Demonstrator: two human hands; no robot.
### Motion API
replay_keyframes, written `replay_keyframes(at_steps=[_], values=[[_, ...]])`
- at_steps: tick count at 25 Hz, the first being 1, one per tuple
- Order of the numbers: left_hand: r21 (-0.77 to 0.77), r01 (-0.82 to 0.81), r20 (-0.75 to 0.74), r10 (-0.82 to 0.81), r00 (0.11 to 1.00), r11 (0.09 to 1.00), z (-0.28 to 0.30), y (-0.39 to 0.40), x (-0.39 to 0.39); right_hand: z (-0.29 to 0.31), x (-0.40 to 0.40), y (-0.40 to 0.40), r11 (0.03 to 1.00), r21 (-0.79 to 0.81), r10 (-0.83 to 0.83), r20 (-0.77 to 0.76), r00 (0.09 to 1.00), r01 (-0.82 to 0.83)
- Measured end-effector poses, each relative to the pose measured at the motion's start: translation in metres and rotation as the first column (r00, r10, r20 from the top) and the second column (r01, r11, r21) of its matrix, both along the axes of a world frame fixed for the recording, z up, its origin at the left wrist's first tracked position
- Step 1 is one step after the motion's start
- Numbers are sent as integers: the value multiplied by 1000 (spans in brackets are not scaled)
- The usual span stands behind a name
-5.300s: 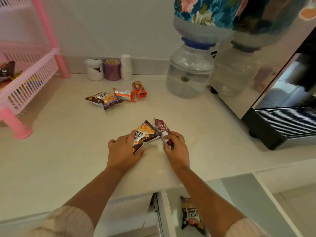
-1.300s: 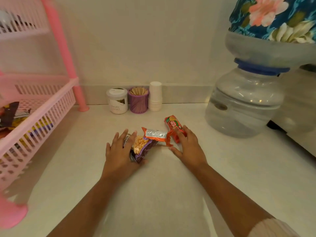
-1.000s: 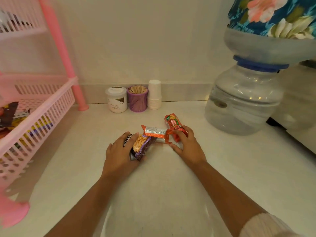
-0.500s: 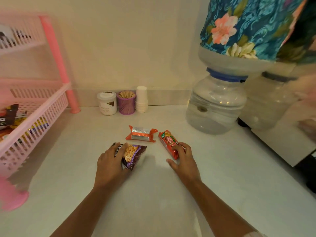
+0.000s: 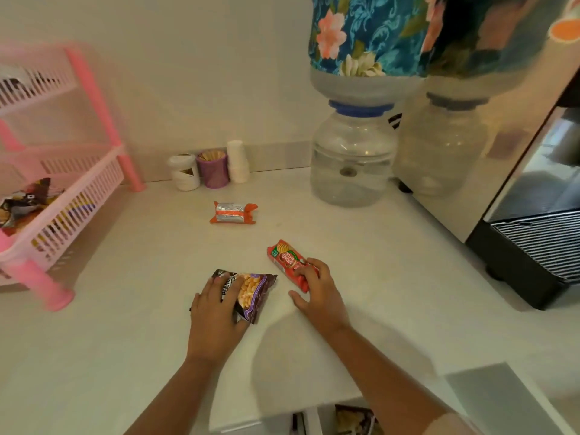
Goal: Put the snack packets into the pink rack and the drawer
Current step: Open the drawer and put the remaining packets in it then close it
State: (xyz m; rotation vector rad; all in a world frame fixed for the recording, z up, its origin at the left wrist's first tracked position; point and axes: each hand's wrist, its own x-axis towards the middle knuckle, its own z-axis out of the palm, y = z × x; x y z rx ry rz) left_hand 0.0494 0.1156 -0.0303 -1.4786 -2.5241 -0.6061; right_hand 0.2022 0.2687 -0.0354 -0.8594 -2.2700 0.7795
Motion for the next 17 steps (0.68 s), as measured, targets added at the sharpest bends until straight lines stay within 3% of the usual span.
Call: replay_keyframes(at_steps=[6,9,13,17], values=[[-5,69,34,-69,997,998,-2,-1,69,2,56,-21,990,-18,138,-1,990,-138],[68,145,72,-150,986,987,-4,-7,101,3,91,-34,995,-58,75,-41,996,-78],[208,271,16,-280,960,940,-15,-29,155,7,157,-51,996,-83,41,10,999,-40],[202,404,-38,-405,914,892,-27,-41,200,10,221,-55,988,-148,40,27,999,-35]])
